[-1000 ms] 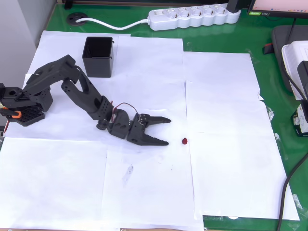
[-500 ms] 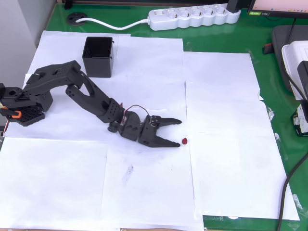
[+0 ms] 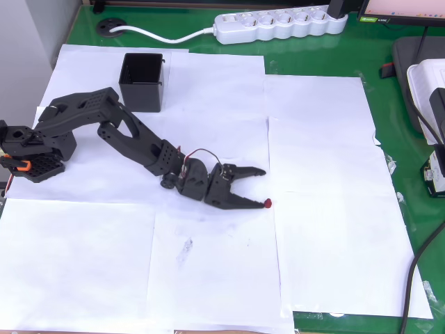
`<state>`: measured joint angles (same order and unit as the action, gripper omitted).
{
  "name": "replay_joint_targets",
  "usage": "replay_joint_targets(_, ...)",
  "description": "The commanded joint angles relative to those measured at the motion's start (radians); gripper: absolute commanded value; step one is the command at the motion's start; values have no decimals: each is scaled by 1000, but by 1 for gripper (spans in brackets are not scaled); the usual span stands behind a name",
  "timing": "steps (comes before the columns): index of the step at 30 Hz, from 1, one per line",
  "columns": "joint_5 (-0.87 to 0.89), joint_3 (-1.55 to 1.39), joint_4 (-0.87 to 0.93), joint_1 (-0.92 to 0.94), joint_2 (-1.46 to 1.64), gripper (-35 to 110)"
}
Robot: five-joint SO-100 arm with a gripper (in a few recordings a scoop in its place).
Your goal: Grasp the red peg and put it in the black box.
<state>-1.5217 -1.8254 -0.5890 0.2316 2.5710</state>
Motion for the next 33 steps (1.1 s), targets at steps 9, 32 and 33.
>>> replay_joint_targets(9,-3,-26,-18,-57,21,34)
replay_joint_targets(32,-43,-40,35,114,12,34)
replay_joint_targets(33,-44,-40,46,123,11,34)
